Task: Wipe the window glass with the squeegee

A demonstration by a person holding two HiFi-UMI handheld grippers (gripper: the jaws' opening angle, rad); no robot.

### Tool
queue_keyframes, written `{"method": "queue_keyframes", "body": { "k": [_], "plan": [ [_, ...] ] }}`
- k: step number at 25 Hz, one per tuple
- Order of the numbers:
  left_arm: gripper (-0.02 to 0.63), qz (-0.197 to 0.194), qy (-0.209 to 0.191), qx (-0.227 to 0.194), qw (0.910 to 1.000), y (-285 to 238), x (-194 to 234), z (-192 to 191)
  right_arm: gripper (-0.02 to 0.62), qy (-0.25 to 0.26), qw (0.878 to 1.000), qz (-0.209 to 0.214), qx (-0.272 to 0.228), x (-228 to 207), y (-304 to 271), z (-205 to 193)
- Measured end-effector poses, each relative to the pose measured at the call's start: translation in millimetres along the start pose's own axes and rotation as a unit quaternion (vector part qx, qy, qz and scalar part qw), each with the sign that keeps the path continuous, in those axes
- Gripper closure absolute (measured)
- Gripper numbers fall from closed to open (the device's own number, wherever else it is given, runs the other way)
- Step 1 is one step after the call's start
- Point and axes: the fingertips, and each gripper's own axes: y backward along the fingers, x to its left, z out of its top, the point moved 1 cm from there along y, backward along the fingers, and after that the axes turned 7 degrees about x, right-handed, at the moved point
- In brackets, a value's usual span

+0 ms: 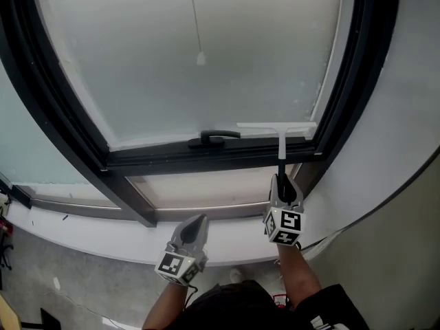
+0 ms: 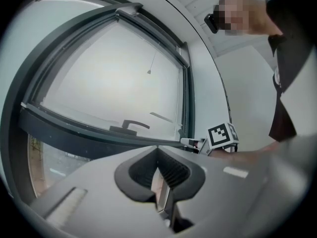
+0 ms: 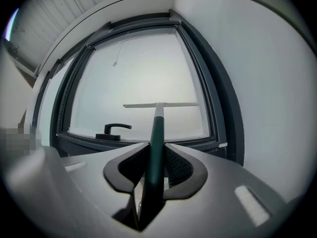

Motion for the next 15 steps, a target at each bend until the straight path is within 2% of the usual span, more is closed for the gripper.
{"method": "queue_keyframes", "body": {
  "k": [8,10,15],
  "plan": [
    [0.606,0.007,0.001,-0.010,0.9999,90.3,30.1,3.3,0.500,-0.012,1.000,0.005,-0.012,52.4,78.6,-5.0],
    [0.606,0.012,0.000,-0.009,0.9999,118.5,35.1,-0.4,0.500,-0.006,1.000,0.018,-0.010,68.2,103.1,-12.0],
    [0.606,0.052,0.006,0.013,0.9986,185.9,62.3,-14.4,0.500,0.005,0.998,0.060,0.004,114.8,159.5,-33.0]
  ]
}}
